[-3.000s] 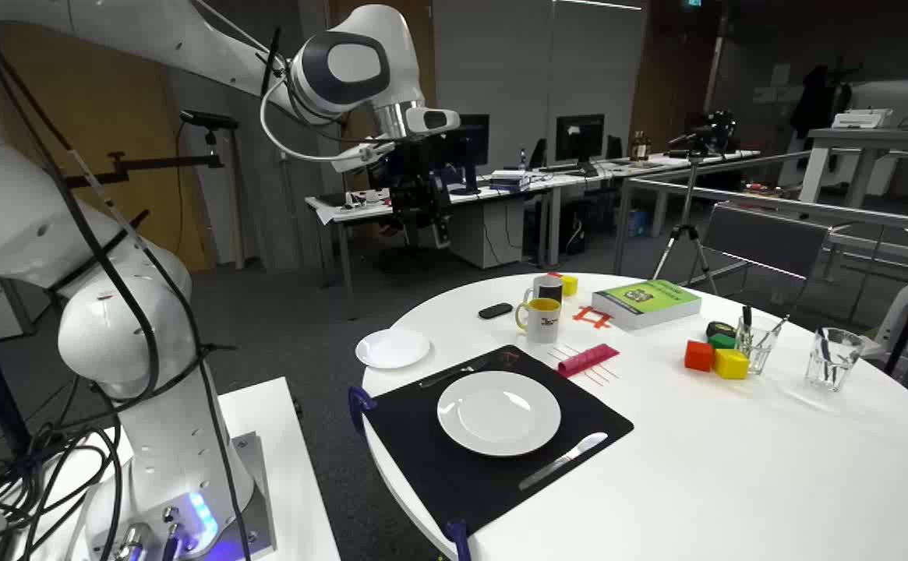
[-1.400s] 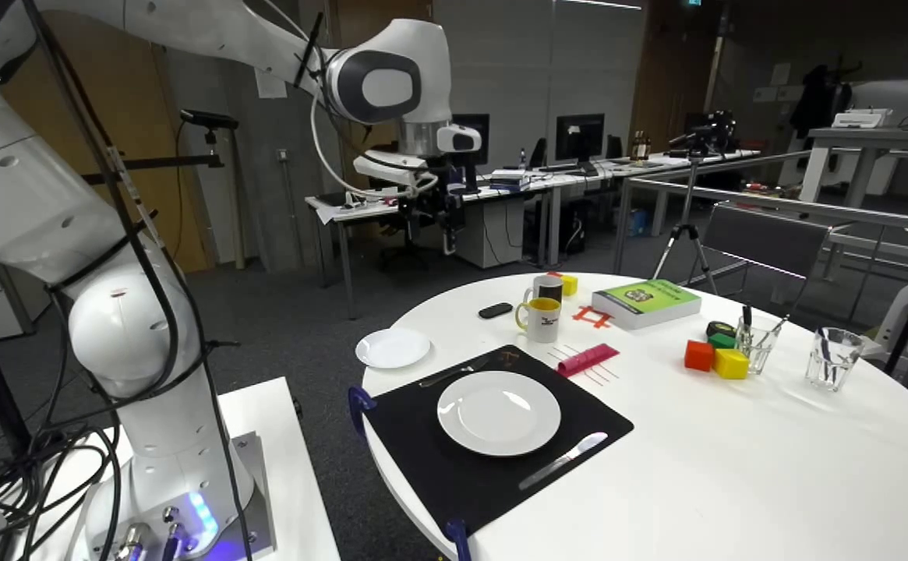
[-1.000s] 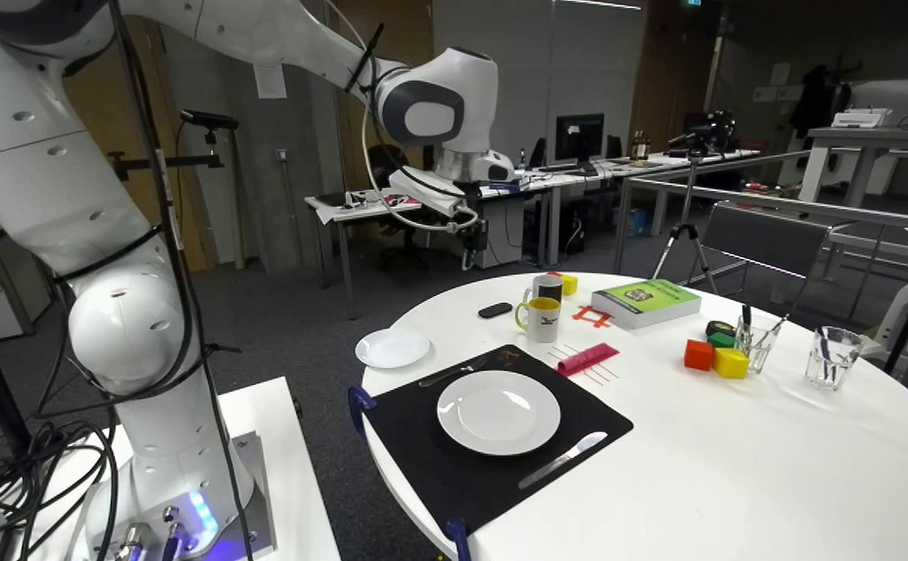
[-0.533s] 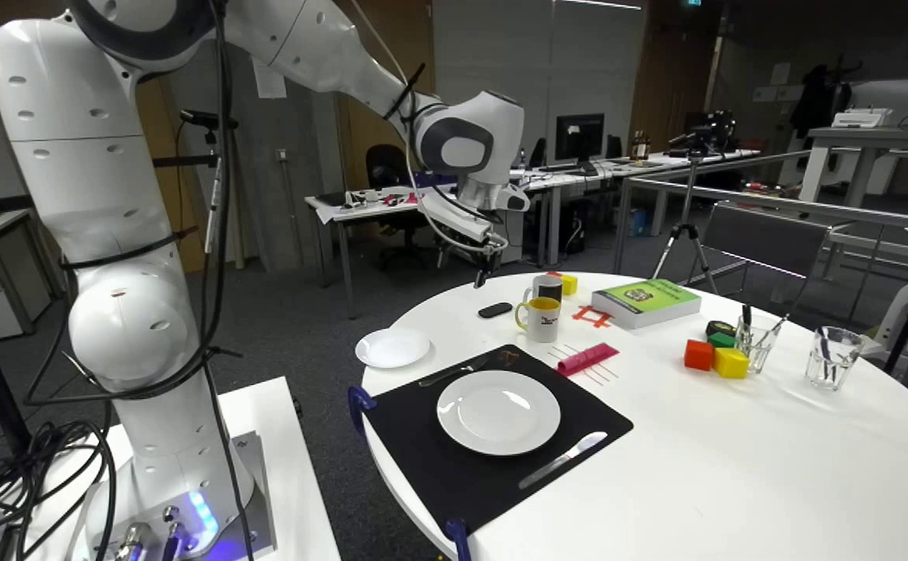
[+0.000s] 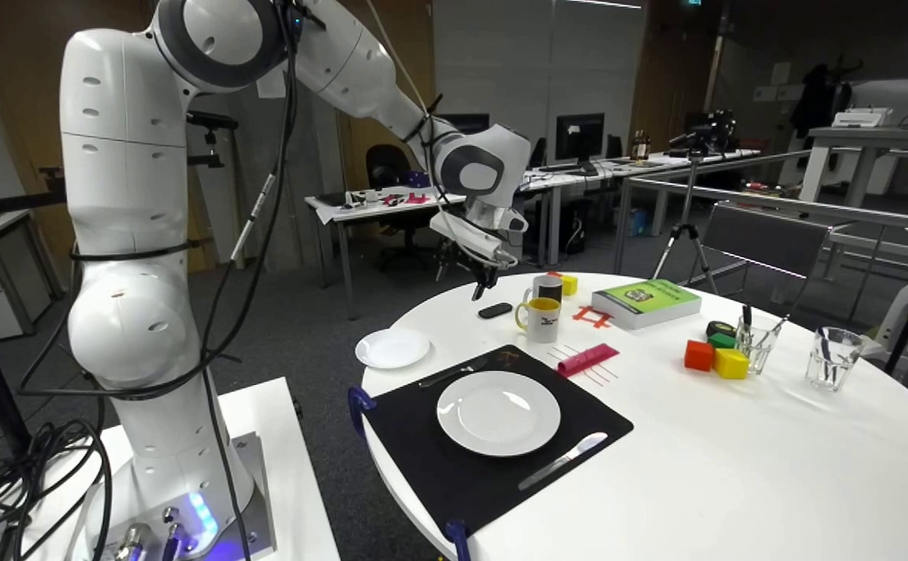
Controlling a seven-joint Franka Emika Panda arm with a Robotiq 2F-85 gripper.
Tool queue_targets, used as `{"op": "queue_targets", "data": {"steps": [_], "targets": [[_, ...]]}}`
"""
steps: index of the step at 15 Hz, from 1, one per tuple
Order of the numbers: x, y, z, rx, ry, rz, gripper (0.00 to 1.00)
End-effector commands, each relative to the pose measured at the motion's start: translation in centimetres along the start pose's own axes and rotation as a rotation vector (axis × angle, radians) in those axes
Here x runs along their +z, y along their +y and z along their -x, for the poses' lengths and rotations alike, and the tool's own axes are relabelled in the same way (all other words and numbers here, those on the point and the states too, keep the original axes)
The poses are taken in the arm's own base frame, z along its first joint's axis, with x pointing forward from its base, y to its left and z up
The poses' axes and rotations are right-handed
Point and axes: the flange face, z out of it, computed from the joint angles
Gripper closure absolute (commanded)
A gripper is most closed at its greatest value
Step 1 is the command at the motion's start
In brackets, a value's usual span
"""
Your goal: Put the plate over the other
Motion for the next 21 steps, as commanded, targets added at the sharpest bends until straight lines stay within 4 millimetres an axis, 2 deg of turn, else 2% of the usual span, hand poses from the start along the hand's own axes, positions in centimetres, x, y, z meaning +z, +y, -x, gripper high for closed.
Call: {"op": "queue_targets", "data": {"steps": [1,7,9,16,21], "targets": [[-0.1,0.1,-0.1,-0.001,-0.002,-0.002,0.00],[-0.1,0.1,0.4,-0.010,0.026,0.005,0.00],[0.6,0.1,-0.4,-0.028,0.055,-0.006,0.00],[6.1,-0.9,-5.3,-0.091,0.113,-0.080,0.00],[10.3,-1.5,-8.2,-0.166,0.072,-0.120,0.00]]}}
